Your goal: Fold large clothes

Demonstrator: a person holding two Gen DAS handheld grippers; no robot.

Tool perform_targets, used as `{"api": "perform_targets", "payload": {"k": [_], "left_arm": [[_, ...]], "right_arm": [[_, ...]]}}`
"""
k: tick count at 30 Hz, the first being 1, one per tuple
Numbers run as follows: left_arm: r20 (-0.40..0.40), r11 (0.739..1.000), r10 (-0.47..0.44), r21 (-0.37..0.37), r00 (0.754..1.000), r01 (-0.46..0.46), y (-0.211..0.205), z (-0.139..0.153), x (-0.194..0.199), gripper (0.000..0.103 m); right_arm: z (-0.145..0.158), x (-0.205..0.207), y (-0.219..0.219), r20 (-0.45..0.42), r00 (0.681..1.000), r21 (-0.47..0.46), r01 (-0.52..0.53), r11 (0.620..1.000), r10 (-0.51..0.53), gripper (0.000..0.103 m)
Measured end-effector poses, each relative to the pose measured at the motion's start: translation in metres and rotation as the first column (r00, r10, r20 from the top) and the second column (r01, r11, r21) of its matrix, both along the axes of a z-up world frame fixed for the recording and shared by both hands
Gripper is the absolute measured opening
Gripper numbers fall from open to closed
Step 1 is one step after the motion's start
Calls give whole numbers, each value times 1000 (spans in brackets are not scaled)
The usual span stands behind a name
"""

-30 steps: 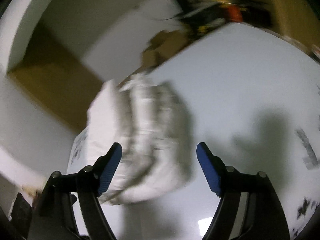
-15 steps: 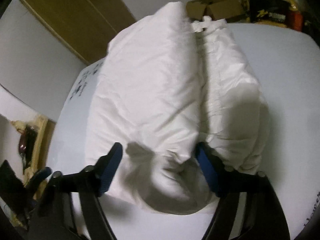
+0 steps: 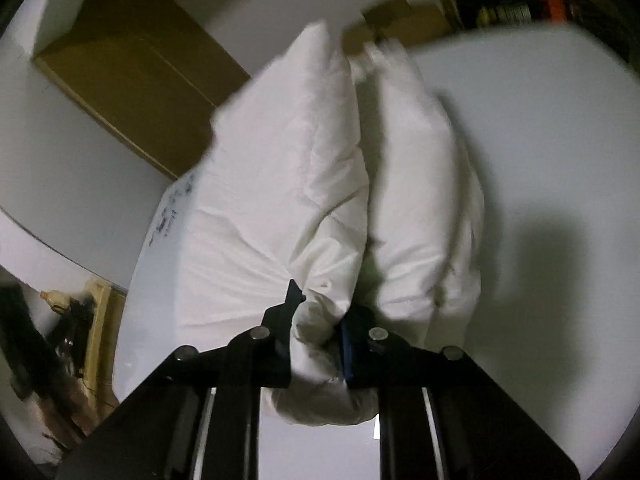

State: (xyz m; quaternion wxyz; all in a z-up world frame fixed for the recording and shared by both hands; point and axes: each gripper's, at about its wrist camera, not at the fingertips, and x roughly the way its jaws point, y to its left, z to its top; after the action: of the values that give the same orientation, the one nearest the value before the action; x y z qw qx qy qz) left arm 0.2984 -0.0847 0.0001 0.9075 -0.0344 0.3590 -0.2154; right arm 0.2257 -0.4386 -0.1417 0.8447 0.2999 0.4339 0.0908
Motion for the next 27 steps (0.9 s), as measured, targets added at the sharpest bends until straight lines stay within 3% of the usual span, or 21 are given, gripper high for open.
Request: {"api": "perform_targets", "payload": {"k": [4, 7, 10, 14, 18, 27], "left_arm": [[56, 989, 76, 126, 995, -83, -52, -3, 52, 103], [131, 964, 142, 208, 981, -168, -90, -25, 92, 103], [147, 957, 107, 254, 983, -142, -123, -53, 124, 103], [125, 907, 103, 396, 987, -145, -155, -103, 139, 103], [136, 905, 131, 387, 982, -174, -161, -125, 143, 103], [53, 879, 140, 454, 989, -149, -173, -156, 167, 103]], "right_arm": [[-7, -6, 3, 23, 1000, -30, 6, 1000, -5, 17], [-8, -1, 24, 37, 999, -99, 7, 995, -3, 19], [-9, 0, 32, 49, 999, -143, 4, 990, 3, 20], [-13, -2, 35, 62, 998, -124, -6, 992, 14, 22], [-15, -4, 40, 76, 997, -150, -15, 989, 27, 23], [-18, -11, 51, 45, 999, -223, -15, 975, 25, 24]]}}
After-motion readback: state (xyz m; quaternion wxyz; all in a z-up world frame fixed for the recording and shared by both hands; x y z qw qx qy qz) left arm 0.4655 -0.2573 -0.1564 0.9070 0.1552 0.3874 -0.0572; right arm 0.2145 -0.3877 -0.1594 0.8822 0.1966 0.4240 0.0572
